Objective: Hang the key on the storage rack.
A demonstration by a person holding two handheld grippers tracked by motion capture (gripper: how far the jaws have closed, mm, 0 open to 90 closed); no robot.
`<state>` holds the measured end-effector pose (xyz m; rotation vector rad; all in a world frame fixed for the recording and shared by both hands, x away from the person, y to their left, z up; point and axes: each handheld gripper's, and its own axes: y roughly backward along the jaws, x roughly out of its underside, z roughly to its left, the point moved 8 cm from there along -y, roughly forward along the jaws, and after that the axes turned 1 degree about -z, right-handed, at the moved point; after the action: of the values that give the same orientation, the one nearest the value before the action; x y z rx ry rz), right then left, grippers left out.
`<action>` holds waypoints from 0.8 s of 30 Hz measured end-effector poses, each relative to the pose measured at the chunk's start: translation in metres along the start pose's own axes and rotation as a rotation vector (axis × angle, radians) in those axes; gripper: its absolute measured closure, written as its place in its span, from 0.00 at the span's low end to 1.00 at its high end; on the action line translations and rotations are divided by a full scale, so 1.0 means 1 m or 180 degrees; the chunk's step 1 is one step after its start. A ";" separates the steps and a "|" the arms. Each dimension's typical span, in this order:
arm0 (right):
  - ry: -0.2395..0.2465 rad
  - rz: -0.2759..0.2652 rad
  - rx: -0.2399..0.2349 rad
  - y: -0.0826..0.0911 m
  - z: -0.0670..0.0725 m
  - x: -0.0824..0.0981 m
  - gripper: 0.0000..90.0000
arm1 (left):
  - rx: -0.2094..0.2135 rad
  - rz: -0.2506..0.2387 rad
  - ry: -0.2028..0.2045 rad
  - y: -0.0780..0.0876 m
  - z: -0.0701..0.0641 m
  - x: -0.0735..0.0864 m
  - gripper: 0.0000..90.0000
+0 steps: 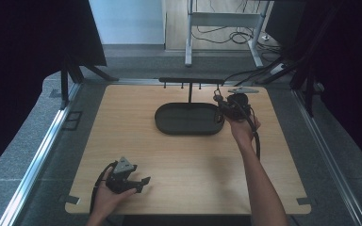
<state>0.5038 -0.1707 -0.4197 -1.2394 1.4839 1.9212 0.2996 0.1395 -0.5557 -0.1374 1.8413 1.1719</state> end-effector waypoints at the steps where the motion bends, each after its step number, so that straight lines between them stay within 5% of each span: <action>1: -0.0016 -0.0007 0.0005 -0.001 -0.001 -0.001 0.90 | -0.0001 0.0003 0.0000 0.000 0.000 0.000 0.29; 24: -0.0173 -0.0071 0.0165 -0.028 -0.015 -0.004 0.90 | -0.0002 0.0016 -0.0011 -0.001 0.000 0.001 0.29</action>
<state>0.5335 -0.1740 -0.4322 -1.1670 1.4770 1.8751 0.2996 0.1395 -0.5566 -0.1312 1.8393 1.1755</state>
